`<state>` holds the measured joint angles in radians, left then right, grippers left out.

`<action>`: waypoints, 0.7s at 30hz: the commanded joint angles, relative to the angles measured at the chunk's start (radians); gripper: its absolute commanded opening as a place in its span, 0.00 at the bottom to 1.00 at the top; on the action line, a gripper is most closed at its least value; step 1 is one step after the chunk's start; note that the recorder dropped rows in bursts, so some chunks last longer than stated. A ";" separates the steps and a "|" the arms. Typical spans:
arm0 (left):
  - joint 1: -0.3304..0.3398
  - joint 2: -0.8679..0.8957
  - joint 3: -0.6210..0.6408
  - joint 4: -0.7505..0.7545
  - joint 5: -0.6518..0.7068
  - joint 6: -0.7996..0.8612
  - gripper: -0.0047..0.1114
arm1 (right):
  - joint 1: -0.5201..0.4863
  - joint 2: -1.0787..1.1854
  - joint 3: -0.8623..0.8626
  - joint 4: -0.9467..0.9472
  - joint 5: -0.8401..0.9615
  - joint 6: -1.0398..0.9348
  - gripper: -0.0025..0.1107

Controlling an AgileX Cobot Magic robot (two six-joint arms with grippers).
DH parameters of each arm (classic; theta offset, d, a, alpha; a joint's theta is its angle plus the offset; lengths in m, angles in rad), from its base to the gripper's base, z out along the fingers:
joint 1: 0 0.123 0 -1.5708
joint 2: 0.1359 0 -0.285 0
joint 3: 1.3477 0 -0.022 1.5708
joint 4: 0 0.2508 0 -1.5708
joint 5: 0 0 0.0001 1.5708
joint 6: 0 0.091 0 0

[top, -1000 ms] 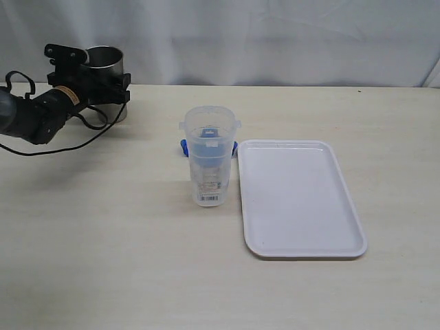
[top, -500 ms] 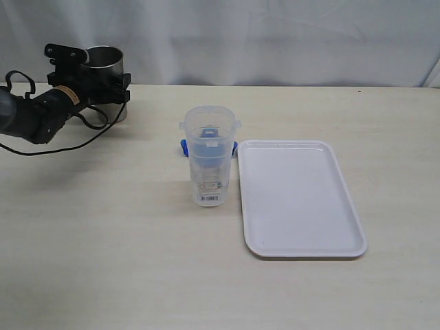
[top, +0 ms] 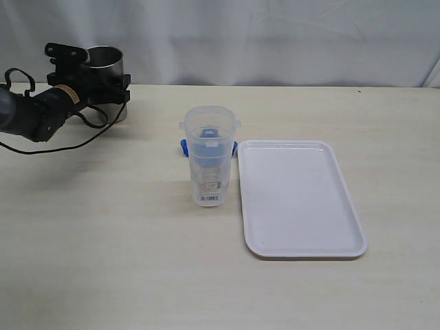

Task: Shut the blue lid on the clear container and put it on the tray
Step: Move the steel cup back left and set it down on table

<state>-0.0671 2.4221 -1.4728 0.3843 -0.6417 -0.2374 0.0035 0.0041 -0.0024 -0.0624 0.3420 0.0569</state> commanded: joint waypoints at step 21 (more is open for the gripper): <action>0.003 -0.002 0.058 -0.030 0.082 0.001 0.91 | -0.001 -0.004 0.002 0.002 0.001 0.000 0.06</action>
<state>-0.0671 2.4278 -1.4376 0.3750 -0.5171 -0.2374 0.0035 0.0041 -0.0024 -0.0624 0.3420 0.0569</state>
